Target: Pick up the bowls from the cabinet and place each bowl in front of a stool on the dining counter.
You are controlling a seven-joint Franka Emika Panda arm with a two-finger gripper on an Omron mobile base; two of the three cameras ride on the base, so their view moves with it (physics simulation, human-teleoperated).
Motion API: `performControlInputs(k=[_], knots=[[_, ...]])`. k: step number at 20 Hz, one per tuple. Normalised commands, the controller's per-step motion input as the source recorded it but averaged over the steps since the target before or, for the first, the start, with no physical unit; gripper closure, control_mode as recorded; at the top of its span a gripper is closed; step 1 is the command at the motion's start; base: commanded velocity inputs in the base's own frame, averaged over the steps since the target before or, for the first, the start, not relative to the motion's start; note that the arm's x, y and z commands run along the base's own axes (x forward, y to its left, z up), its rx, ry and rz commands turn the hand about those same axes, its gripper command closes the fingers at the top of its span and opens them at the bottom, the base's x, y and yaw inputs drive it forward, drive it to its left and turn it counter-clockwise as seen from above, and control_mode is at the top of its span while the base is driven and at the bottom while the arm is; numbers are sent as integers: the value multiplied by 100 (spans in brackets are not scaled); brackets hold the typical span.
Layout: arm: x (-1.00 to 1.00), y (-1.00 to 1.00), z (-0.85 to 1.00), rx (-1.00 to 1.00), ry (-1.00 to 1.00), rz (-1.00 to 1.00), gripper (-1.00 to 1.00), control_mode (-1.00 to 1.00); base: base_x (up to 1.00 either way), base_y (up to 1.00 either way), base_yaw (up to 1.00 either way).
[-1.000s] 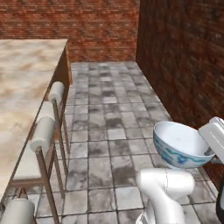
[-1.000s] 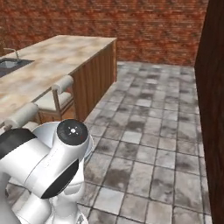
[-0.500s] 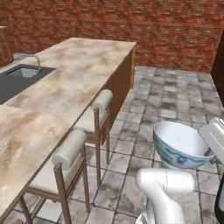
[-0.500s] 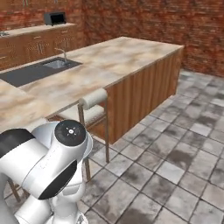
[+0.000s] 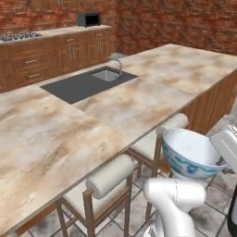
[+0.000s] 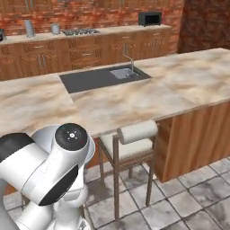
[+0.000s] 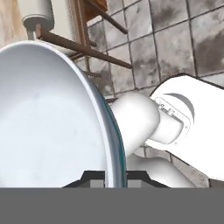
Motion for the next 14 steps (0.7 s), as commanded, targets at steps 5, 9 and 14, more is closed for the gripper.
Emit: performControlInputs(k=[5, 9, 14], knots=[[0, 0, 0, 0, 0, 0, 100, 100, 100, -3, 77], [0, 0, 0, 0, 0, 0, 100, 100, 99, 0, 79], [0, 0, 0, 0, 0, 0, 100, 100, 94, 2, 76]])
